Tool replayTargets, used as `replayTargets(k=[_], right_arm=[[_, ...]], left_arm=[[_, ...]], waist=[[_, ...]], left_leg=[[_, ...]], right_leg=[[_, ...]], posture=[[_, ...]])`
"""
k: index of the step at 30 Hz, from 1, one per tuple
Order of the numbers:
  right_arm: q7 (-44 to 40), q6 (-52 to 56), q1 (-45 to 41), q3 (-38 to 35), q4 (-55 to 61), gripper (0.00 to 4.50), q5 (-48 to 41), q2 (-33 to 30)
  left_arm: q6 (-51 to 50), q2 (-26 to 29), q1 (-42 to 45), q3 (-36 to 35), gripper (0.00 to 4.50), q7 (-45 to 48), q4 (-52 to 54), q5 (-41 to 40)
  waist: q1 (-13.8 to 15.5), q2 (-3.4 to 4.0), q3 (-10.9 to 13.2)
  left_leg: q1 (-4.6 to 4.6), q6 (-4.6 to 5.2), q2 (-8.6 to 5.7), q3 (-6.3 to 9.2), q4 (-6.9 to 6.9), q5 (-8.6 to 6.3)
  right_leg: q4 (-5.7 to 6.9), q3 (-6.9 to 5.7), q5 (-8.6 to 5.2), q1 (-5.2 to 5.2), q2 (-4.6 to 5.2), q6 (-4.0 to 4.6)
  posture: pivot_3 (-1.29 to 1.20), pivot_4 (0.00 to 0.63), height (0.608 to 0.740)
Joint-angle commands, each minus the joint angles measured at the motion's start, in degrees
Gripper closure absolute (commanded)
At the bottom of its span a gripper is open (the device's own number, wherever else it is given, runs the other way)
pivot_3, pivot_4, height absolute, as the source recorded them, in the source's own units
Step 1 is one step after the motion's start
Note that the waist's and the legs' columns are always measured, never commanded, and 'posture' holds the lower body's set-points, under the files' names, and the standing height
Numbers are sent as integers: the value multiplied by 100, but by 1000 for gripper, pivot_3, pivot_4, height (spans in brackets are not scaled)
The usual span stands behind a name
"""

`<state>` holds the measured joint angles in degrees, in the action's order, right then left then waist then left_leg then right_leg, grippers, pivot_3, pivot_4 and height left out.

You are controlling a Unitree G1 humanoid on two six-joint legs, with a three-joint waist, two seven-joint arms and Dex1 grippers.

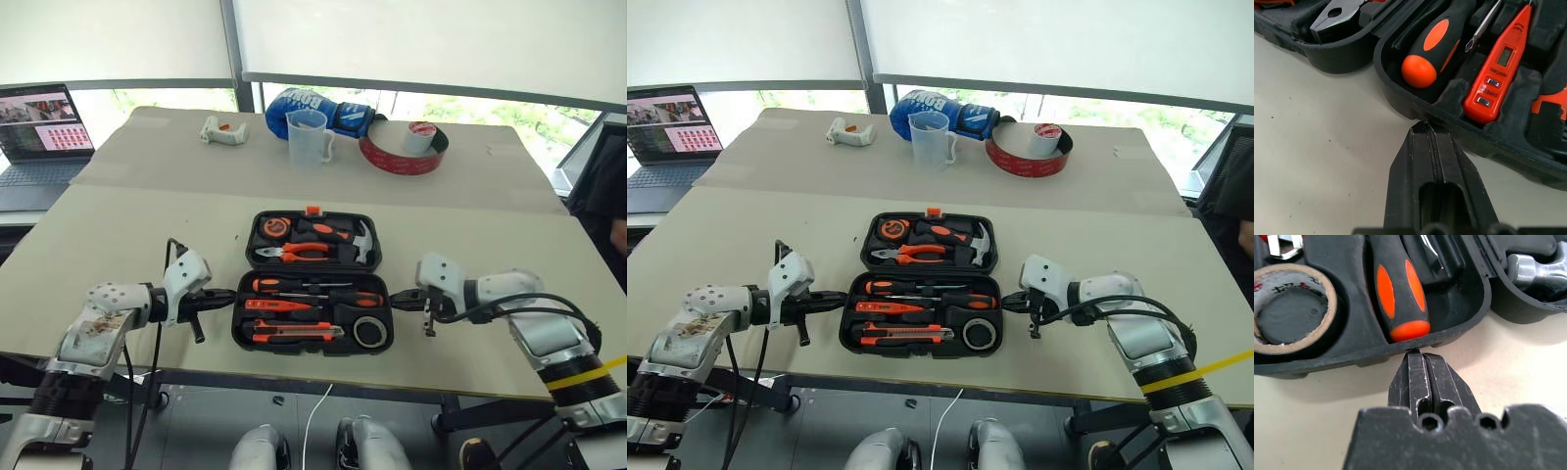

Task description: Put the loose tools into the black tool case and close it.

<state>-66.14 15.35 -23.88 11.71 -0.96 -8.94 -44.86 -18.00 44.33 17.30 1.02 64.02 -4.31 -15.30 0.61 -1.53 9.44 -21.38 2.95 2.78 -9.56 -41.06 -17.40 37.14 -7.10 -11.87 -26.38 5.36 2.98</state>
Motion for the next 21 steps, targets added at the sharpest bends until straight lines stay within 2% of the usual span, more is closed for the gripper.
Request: replayTargets(k=[1, 11, 17, 18, 19, 21], right_arm=[[-445, -36, 133, 40, 886, 4500, -441, 14], [-52, 222, 752, -228, 1513, 4500, -227, -109], [-74, 694, 1008, -634, 1740, 4500, -367, -566], [-98, 924, 1030, -757, 1722, 4211, -453, -685], [-102, 1079, 1039, -826, 1710, 3922, -518, -761], [-15, 1594, 902, -1028, 1608, 3365, -803, -798]], left_arm=[[110, -42, -17, 261, 4469, 397, 479, -146], [-12, 289, -333, 227, 4469, 819, 781, -233], [66, 527, -200, 134, 4469, 606, 210, 183], [125, 622, -128, 94, 3970, 568, -42, 288], [177, 679, -80, 73, 3908, 548, -205, 352], [298, 734, 88, 20, 3052, 369, -602, 495]], waist=[[2, 0, 0], [-7, 0, 0], [7, 0, 0], [13, 0, 0], [19, 0, 0], [13, 0, 0]], left_leg=[[0, 0, 0, 0, 0, 0], [1, 1, 1, 1, 2, -2], [3, 1, 1, 2, 3, -2], [2, 1, 0, 2, 3, -2], [1, 1, 0, 4, 4, -2], [2, 1, 1, 8, 2, -2]], right_leg=[[0, 0, 0, 0, 0, 0], [-4, 2, -2, 0, 3, 0], [-3, 3, -2, 0, 7, 0], [-3, 3, -2, 0, 7, 0], [-3, 1, -2, 0, 7, 0], [-4, -2, -1, 1, 6, 1]], posture=[[0, 150, 714], [0, 150, 714], [0, 150, 714], [0, 150, 714], [0, 150, 714], [0, 150, 714]])
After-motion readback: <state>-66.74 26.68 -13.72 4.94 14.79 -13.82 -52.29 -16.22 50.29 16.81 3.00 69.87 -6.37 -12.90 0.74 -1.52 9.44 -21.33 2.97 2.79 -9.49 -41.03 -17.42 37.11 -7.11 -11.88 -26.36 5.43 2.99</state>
